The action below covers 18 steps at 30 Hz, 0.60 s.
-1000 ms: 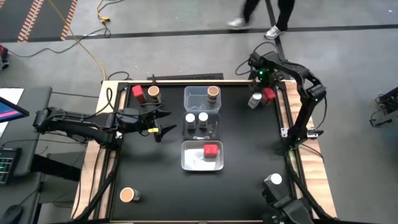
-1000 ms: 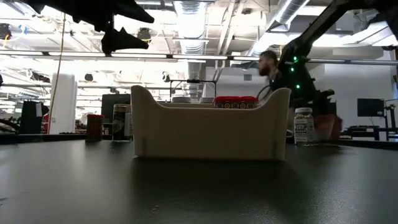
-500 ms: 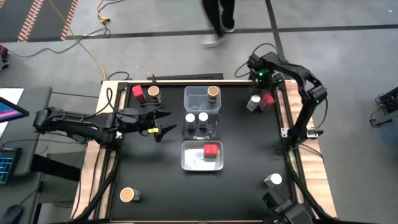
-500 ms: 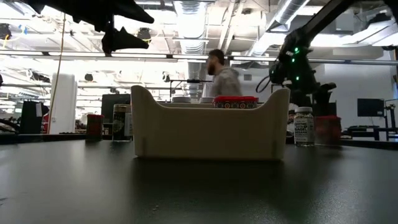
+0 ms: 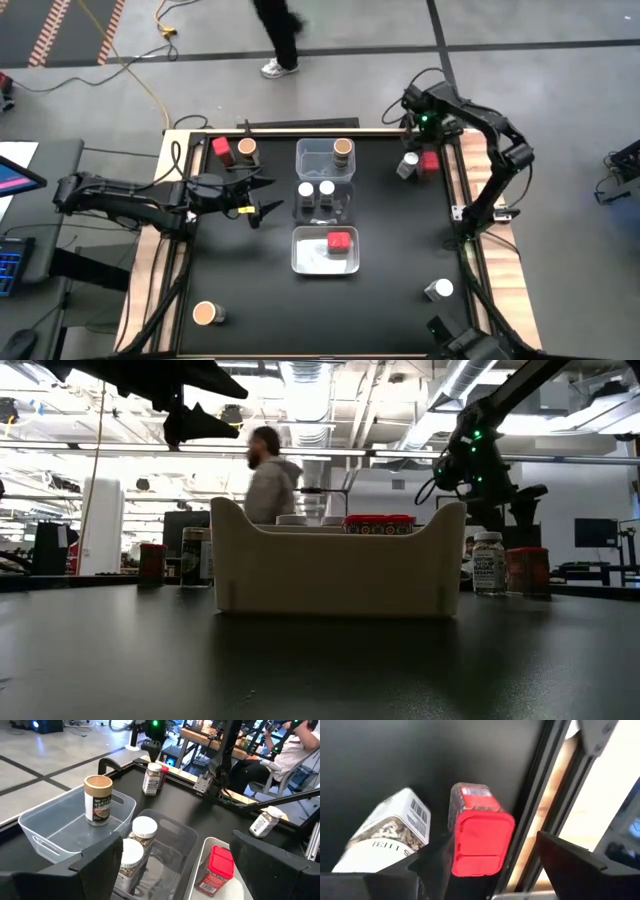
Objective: Sort spices by type
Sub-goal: Put the top white seasoning bottle into the black transparent bin aligned with the other white seasoning bottles
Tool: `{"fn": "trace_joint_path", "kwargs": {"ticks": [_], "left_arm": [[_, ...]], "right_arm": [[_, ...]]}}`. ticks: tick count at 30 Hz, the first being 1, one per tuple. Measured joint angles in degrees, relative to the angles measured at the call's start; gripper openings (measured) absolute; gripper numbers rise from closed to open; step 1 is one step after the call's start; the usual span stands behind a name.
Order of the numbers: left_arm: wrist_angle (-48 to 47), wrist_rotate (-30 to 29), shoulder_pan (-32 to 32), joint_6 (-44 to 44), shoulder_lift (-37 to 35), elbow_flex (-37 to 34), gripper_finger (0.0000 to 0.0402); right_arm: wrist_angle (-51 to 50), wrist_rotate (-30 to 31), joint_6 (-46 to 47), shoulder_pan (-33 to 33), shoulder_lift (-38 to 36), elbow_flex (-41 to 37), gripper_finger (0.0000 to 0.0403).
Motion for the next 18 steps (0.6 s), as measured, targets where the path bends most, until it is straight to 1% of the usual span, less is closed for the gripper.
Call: {"fn": "trace_joint_path", "kwargs": {"ticks": [6, 18], "left_arm": [[0.02, -0.12, 0.0, -0.6, 0.01, 0.0, 0.0352], [0.02, -0.12, 0.0, 0.83, 0.0, 0.0, 0.0352]], "right_arm": [[-0.56, 0.46, 2.86, 0.35, 2.33, -0.69, 0.031], [-0.45, 0.72, 3.61, 0.62, 1.93, -2.21, 0.0311]]}}
